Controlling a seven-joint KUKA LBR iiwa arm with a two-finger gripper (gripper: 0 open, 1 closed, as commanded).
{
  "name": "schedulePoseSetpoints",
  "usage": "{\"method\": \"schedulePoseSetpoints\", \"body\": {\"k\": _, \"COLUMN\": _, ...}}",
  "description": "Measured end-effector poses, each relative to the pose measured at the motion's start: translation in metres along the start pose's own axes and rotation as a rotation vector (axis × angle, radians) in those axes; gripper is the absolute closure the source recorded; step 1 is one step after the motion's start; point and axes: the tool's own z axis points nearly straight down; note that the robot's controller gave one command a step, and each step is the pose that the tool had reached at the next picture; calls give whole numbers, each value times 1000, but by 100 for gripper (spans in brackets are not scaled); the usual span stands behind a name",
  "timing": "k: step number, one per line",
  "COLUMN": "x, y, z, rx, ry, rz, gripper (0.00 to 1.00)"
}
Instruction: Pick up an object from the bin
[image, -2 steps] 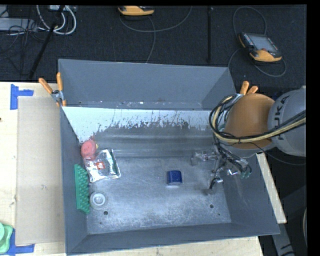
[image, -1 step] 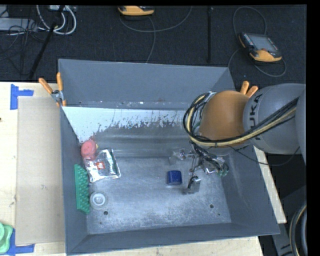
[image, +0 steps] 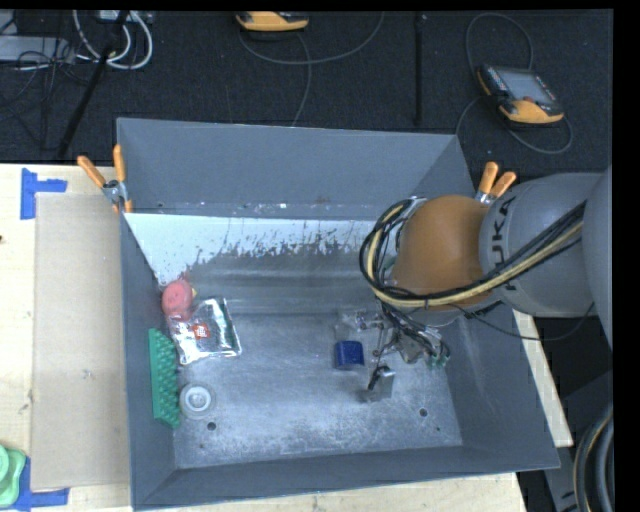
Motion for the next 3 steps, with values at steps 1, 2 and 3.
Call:
{"method": "schedulePoseSetpoints", "body": {"k": 1, "x": -1, "y": -1, "z": 0, "rx": 1, "ry": -2, "rz": 0, "gripper": 100}}
{"method": "schedulePoseSetpoints", "body": {"k": 2, "x": -48, "y": -19, "z": -103, "rx": 5, "ry": -14, "rz": 47, "gripper": 100}}
{"method": "schedulePoseSetpoints", "body": {"k": 3, "x": -40, "y": -21, "z": -193, "rx": 5, "ry": -14, "rz": 54, "gripper": 100}}
